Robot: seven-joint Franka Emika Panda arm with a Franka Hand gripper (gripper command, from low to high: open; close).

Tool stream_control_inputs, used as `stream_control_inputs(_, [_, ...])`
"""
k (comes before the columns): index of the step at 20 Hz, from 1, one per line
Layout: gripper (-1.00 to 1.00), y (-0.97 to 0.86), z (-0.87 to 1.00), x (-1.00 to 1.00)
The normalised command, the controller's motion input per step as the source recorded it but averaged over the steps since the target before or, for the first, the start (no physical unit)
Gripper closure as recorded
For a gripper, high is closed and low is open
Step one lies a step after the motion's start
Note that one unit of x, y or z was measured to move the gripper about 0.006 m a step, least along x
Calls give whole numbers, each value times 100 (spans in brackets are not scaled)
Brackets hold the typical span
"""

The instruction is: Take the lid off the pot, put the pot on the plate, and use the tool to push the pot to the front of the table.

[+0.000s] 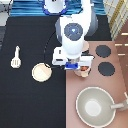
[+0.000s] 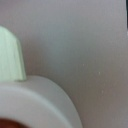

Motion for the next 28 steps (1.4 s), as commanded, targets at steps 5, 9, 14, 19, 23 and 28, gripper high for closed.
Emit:
stream_control_inputs(5, [-100,15,69,-31])
stream_control_inputs(9, [-100,28,92,-51])
stream_control_inputs(14, [-100,9,10,-57])
stream_control_inputs(19, [-100,-1,-33,-76])
stream_control_inputs(23, [-100,-4,-23,-59])
stream_control_inputs(28, [-100,-17,5,-3])
